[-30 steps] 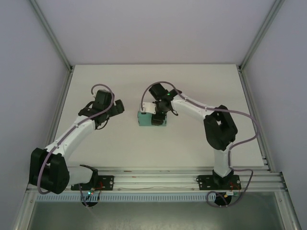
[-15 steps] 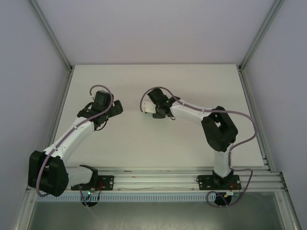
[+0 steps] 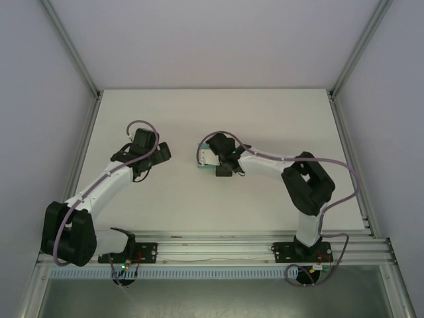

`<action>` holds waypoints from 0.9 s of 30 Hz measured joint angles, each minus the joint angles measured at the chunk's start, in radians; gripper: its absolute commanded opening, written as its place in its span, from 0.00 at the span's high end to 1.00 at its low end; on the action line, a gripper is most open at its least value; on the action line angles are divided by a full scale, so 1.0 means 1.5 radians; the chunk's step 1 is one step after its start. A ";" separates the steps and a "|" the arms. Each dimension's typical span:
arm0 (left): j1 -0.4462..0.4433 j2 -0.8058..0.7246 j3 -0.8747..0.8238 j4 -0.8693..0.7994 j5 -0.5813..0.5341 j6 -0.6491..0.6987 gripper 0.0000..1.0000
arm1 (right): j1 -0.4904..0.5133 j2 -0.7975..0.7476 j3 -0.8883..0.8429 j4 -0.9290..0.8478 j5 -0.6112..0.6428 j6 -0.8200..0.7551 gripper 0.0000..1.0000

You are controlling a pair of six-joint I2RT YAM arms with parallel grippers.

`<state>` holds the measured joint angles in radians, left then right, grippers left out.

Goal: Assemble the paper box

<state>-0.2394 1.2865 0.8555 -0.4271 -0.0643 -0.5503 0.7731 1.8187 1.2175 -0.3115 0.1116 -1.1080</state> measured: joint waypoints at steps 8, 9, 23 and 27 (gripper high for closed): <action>0.000 0.008 0.000 0.055 -0.010 0.023 0.00 | -0.017 -0.183 -0.034 -0.083 -0.078 0.082 0.01; 0.000 0.007 -0.001 0.068 -0.018 0.033 0.00 | -0.027 -0.211 -0.052 -0.076 -0.087 0.099 0.00; 0.060 -0.020 -0.271 0.553 -0.207 0.264 0.00 | -0.388 -0.421 -0.404 0.268 0.053 0.618 0.00; 0.080 0.031 -0.284 0.685 -0.207 0.322 0.00 | -0.402 -0.384 -0.508 0.432 0.068 0.655 0.00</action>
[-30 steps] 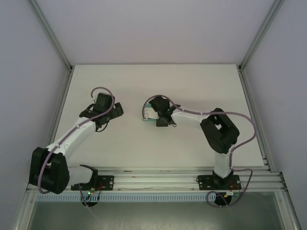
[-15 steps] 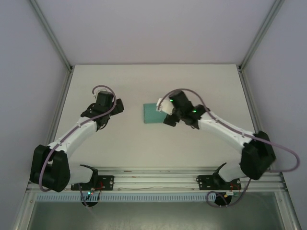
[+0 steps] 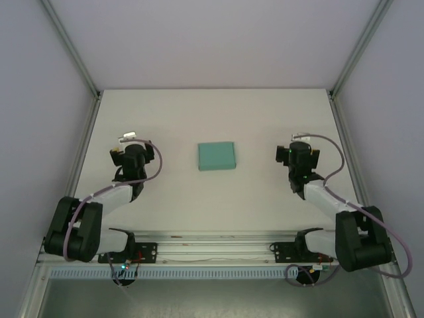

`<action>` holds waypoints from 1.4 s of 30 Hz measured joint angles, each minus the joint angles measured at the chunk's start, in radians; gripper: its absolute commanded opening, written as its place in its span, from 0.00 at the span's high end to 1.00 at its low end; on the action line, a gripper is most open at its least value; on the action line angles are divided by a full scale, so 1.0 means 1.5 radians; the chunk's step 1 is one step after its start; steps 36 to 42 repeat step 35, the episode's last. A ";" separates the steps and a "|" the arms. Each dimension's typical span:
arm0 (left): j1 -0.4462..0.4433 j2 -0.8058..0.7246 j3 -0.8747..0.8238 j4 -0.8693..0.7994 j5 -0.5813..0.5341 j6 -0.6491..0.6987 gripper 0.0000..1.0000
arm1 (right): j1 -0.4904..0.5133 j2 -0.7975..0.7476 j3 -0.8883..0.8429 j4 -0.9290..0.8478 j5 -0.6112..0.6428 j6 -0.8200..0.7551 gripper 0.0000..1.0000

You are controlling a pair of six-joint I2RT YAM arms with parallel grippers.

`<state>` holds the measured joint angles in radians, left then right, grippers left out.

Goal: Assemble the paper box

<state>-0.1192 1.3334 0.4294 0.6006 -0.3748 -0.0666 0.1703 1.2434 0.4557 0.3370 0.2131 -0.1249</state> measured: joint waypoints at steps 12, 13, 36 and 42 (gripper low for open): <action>0.088 0.121 -0.103 0.261 0.097 0.020 0.00 | -0.090 0.157 -0.018 0.230 -0.057 0.059 0.00; 0.094 0.121 -0.104 0.265 0.107 0.020 0.00 | -0.110 0.165 -0.031 0.268 -0.069 0.070 0.00; 0.093 0.123 -0.085 0.272 0.143 0.021 0.00 | -0.132 0.171 -0.051 0.312 -0.138 0.110 0.00; 0.093 0.123 -0.085 0.272 0.143 0.021 0.00 | -0.132 0.171 -0.051 0.312 -0.138 0.110 0.00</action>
